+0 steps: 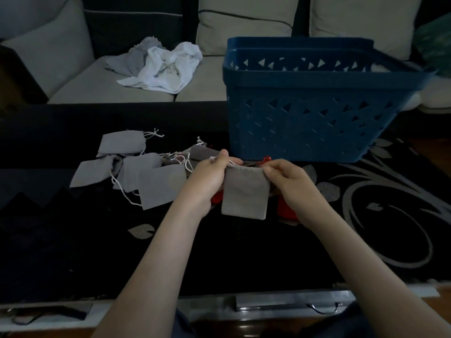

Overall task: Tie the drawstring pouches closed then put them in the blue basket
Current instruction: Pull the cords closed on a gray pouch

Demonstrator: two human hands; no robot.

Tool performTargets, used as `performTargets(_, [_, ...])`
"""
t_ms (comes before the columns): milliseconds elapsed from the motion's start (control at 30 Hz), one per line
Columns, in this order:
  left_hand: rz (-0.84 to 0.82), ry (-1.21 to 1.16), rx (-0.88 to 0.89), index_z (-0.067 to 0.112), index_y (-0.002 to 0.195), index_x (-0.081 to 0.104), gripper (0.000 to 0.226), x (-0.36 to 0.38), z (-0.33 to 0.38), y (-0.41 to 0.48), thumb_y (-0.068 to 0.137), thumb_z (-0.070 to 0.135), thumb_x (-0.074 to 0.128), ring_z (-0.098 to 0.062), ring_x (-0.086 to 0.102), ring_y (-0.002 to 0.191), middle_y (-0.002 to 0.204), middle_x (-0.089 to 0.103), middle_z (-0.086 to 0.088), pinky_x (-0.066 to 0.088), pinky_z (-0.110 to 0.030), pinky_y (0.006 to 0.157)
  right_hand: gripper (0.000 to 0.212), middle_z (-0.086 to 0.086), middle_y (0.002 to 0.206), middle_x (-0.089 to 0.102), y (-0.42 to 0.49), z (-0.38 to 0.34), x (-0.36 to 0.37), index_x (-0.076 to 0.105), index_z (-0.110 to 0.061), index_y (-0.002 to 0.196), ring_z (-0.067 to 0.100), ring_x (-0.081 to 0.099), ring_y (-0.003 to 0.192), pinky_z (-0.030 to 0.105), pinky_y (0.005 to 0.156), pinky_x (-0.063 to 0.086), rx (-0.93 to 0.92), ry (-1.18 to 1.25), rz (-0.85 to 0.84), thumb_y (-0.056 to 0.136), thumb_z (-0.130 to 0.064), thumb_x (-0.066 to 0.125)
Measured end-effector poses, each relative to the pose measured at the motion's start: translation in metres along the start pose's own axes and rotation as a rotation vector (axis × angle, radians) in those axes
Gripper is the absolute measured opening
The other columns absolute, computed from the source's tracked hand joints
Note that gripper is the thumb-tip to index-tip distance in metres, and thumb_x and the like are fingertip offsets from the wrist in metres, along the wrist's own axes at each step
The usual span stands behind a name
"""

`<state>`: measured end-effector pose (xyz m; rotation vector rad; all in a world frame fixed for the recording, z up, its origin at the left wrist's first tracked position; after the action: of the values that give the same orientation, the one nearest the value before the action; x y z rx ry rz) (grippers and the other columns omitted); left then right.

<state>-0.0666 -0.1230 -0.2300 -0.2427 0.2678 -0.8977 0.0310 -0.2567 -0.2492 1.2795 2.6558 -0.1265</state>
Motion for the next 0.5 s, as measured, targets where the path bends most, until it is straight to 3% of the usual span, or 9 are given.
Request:
performTargets(133, [0.010, 0.005, -0.031, 0.027, 0.084, 0.075, 0.050, 0.009, 0.004, 0.005, 0.101, 0.047, 0.031, -0.017, 0.066, 0.092, 0.096, 0.073, 0.000, 0.053, -0.033, 0.085, 0.024, 0.000, 0.062, 0.059, 0.000, 0.004, -0.015, 0.060, -0.015, 0.081, 0.009, 0.055, 0.056, 0.017, 0.053, 0.046, 0.025, -0.107, -0.049, 0.098, -0.007, 0.045])
performTargets(200, [0.049, -0.044, -0.046, 0.025, 0.092, 0.074, 0.048, 0.010, 0.006, 0.004, 0.102, 0.044, 0.031, -0.010, 0.063, 0.074, 0.085, 0.072, 0.004, 0.050, -0.020, 0.058, 0.026, 0.000, 0.059, 0.057, 0.002, 0.008, -0.022, 0.059, -0.013, 0.078, 0.009, 0.051, 0.051, 0.018, 0.051, 0.043, 0.037, -0.141, -0.045, 0.098, -0.007, 0.045])
performTargets(267, [0.126, -0.087, -0.044, 0.024, 0.092, 0.072, 0.046, 0.006, 0.004, 0.004, 0.103, 0.041, 0.031, -0.003, 0.052, 0.050, 0.065, 0.066, 0.009, 0.036, -0.012, 0.037, 0.028, -0.002, 0.054, 0.053, 0.004, 0.009, -0.028, 0.059, -0.013, 0.073, 0.005, 0.045, 0.047, 0.018, 0.050, 0.038, 0.029, -0.205, -0.017, 0.097, -0.009, 0.046])
performTargets(333, [0.151, -0.135, -0.018, 0.021, 0.088, 0.072, 0.048, 0.000, 0.002, 0.006, 0.103, 0.038, 0.030, -0.002, 0.039, 0.038, 0.073, 0.066, 0.005, 0.030, -0.015, 0.034, 0.032, -0.006, 0.050, 0.049, 0.006, 0.011, -0.034, 0.059, -0.016, 0.067, 0.001, 0.041, 0.044, 0.020, 0.052, 0.035, 0.018, -0.260, 0.015, 0.097, -0.011, 0.048])
performTargets(400, [0.144, -0.259, 0.005, 0.014, 0.075, 0.066, 0.049, -0.004, 0.001, 0.006, 0.104, 0.033, 0.032, -0.005, 0.031, 0.041, 0.082, 0.072, 0.000, 0.024, -0.015, 0.037, 0.033, -0.005, 0.051, 0.048, 0.007, 0.011, -0.038, 0.058, -0.015, 0.064, 0.004, 0.040, 0.046, 0.021, 0.054, 0.034, 0.026, -0.330, 0.058, 0.096, -0.012, 0.048])
performTargets(500, [0.122, -0.404, -0.016, 0.013, 0.065, 0.046, 0.044, -0.004, 0.005, 0.002, 0.104, 0.030, 0.033, -0.004, 0.028, 0.036, 0.064, 0.071, -0.001, 0.021, -0.014, 0.033, 0.033, -0.002, 0.054, 0.049, 0.007, 0.009, -0.041, 0.057, -0.014, 0.063, 0.010, 0.041, 0.051, 0.017, 0.051, 0.032, 0.034, -0.398, 0.075, 0.095, -0.013, 0.048])
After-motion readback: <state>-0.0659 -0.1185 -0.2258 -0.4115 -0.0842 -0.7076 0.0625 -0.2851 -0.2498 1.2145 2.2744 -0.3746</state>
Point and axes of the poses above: each hand's wrist, its own y-axis towards the middle knuckle, its own x-axis out of the palm, z = x × y, the point moved 2 cm from there along y, towards the middle knuckle
